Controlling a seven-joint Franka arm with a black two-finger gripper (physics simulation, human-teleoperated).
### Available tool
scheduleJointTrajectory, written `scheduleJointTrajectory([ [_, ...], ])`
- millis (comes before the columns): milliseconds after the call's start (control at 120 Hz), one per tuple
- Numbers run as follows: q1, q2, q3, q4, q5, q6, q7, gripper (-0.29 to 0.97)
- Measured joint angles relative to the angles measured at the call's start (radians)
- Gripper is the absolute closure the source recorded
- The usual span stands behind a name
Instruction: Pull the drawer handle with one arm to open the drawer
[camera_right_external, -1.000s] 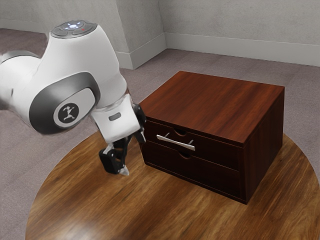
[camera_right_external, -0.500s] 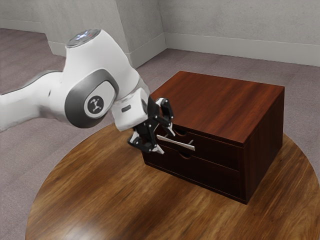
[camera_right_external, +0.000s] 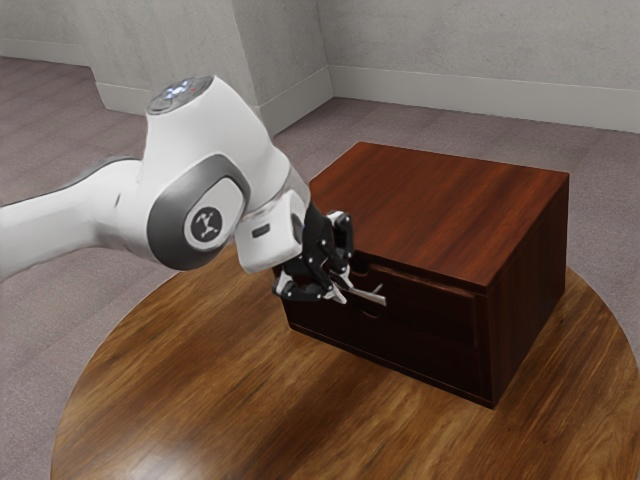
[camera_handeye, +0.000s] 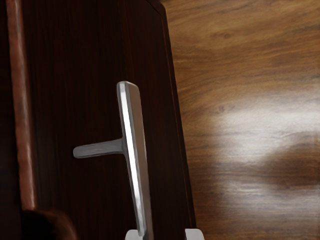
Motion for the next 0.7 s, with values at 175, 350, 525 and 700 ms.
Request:
scheduleJointTrajectory([
  [175, -0.031, -0.080, 0.000, -0.082, -0.002, -0.001, 0.011, 0.69],
  [350, -0.039, -0.141, 0.001, -0.157, -0.008, -0.001, 0.020, 0.65],
  [525, -0.045, -0.215, 0.000, -0.214, -0.016, -0.011, 0.021, 0.80],
  [700, -0.056, -0.309, 0.001, -0.292, -0.027, -0.025, 0.018, 0.74],
])
